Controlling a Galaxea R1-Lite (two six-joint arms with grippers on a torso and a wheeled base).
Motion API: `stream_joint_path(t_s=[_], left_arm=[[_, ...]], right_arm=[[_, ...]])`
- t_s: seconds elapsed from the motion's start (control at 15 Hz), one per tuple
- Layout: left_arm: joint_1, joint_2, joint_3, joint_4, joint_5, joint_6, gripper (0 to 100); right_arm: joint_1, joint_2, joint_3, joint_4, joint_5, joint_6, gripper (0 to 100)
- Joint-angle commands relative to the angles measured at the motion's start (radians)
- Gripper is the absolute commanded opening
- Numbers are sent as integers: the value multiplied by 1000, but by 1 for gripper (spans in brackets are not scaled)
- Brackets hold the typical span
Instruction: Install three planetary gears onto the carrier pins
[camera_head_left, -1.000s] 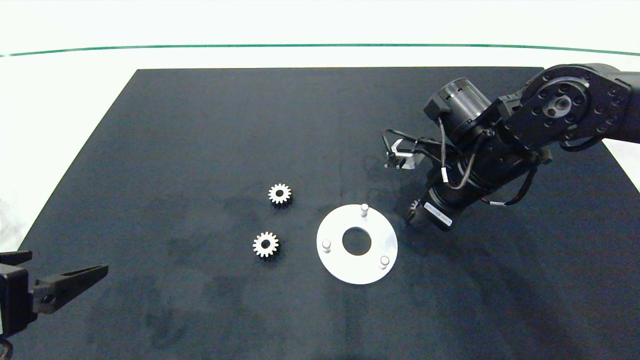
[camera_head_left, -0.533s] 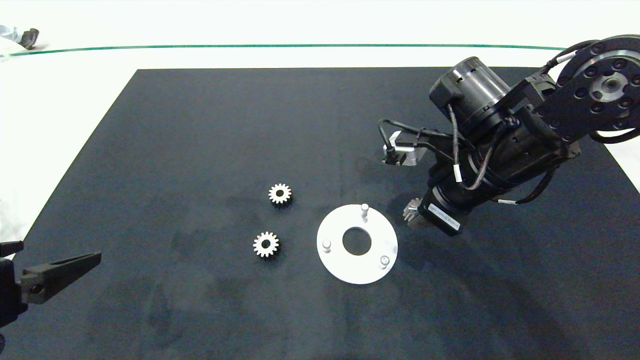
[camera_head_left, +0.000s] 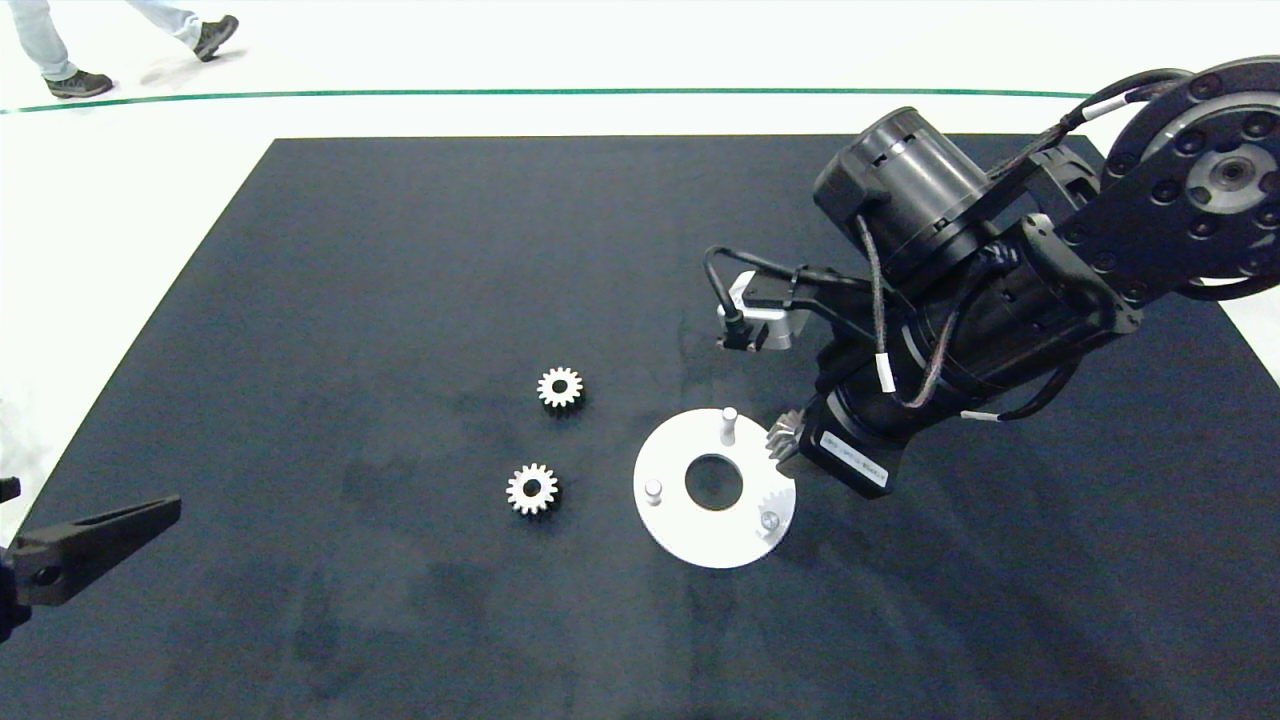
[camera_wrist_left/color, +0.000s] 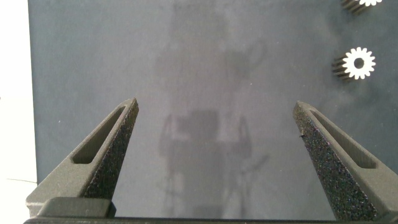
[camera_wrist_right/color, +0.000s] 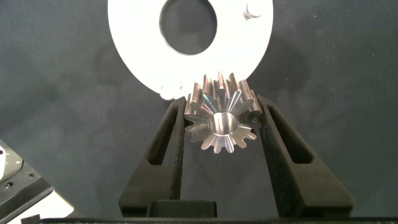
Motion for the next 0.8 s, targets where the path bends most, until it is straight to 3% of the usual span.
stream_joint_path(t_s=[0.07,0.6,0.8], left_arm=[[5,-2,4,3,0,0,100],[9,-4,4,3,0,0,100],[9,-13,-2,0,-4,-3,100]], right_arm=[[29,14,7,7,-17,-3,25],[61,26,10,89,-23,-7,25],[66,35,10,108,-46,-12,25]])
